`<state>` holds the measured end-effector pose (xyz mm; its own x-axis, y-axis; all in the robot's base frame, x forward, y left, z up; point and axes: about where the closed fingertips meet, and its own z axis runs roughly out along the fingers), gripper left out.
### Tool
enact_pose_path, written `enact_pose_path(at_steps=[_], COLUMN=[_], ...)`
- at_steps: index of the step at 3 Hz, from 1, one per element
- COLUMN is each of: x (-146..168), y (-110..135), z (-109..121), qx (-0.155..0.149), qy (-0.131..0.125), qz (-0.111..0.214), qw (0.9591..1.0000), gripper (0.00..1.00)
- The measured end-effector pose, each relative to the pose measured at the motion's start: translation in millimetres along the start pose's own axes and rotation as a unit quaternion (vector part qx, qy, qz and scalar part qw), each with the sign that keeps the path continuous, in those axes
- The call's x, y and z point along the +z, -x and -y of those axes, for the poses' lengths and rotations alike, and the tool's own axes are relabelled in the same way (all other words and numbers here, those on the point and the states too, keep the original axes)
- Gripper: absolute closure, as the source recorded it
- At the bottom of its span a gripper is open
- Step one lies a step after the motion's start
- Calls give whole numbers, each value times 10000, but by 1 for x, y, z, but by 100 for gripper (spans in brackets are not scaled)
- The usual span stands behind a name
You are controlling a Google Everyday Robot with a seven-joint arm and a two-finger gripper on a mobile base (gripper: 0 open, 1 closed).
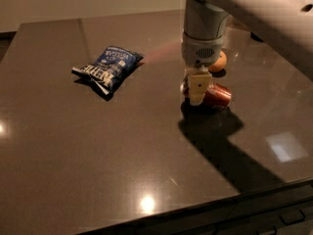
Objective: Knock coke can over
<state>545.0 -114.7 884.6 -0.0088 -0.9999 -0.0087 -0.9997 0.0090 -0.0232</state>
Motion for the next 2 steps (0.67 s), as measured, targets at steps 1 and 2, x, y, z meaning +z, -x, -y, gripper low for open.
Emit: enact_pose_path(at_steps=[1, 2], x=[1, 1], y=[3, 6], z=[5, 10], qx=[-4, -5], qy=[-103, -204], qz=[50, 103], qw=[9999, 9997], gripper=[0, 0])
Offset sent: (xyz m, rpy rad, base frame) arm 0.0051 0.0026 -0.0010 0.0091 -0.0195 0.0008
